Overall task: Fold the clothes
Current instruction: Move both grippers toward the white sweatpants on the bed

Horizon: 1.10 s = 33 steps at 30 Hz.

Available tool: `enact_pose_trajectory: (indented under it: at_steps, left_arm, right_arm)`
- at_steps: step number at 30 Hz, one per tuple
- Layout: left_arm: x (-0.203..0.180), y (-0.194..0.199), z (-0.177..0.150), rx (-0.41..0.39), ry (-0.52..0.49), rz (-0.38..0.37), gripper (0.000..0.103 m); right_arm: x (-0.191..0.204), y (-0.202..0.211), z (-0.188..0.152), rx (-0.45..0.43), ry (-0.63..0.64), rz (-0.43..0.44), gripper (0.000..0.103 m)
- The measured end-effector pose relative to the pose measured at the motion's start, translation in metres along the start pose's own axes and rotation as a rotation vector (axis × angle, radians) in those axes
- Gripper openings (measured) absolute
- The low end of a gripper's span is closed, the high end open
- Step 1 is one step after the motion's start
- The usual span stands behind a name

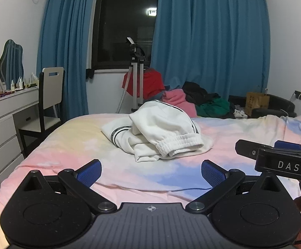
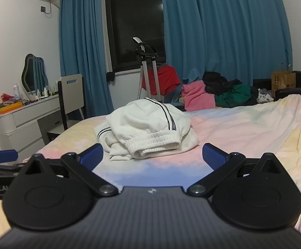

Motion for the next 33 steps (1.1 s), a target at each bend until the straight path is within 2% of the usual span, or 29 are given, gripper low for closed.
enact_pose_trajectory:
  at_steps: [3,5,8,18,21,23,24,25,30,33]
  left_arm:
    - [0.002,-0.002,0.002,-0.011,0.002,-0.002,0.103]
    - [0.002,-0.003,0.001,-0.016,0.003,-0.002,0.103]
    - [-0.003,-0.004,0.002,-0.022,-0.011,0.004,0.103]
    - [0.0,-0.007,0.006,-0.034,0.004,0.001,0.103]
    - [0.002,-0.005,0.006,-0.039,0.012,0.001,0.103]
    - [0.002,-0.005,0.006,-0.039,0.009,0.0,0.103]
    - [0.002,-0.004,0.006,-0.039,0.007,0.0,0.103]
    - [0.002,-0.004,0.006,-0.042,0.005,0.002,0.103]
    - [0.002,-0.004,0.005,-0.042,0.01,0.0,0.103]
    - [0.002,-0.005,0.004,-0.042,0.018,-0.014,0.103]
  right_arm:
    - [0.001,0.004,0.0,-0.008,0.01,-0.01,0.103]
    - [-0.006,0.002,-0.002,0.012,-0.008,-0.003,0.103]
    - [0.005,-0.003,-0.001,0.04,0.036,-0.013,0.103]
    - [0.006,-0.001,0.0,0.035,0.029,0.004,0.103]
    - [0.007,0.001,0.0,0.023,0.034,0.001,0.096]
    - [0.007,0.002,0.0,0.017,0.038,-0.003,0.082]
    - [0.007,0.002,0.0,0.013,0.041,-0.005,0.072]
    - [0.007,0.002,0.0,0.01,0.043,-0.007,0.069]
    - [0.006,0.003,-0.001,0.005,0.038,0.0,0.065]
    - [0.007,0.005,0.0,-0.012,0.048,-0.003,0.06]
Point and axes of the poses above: each gripper's, at about its wrist camera, not at the fingertips, and y roughly against the way its jaws point, x to its left, z to its top, the point moved 1 cm from there along -y, roughly the way its jaws point, and after that the axes turned 4 degrees about x, right-handed, at the moved point
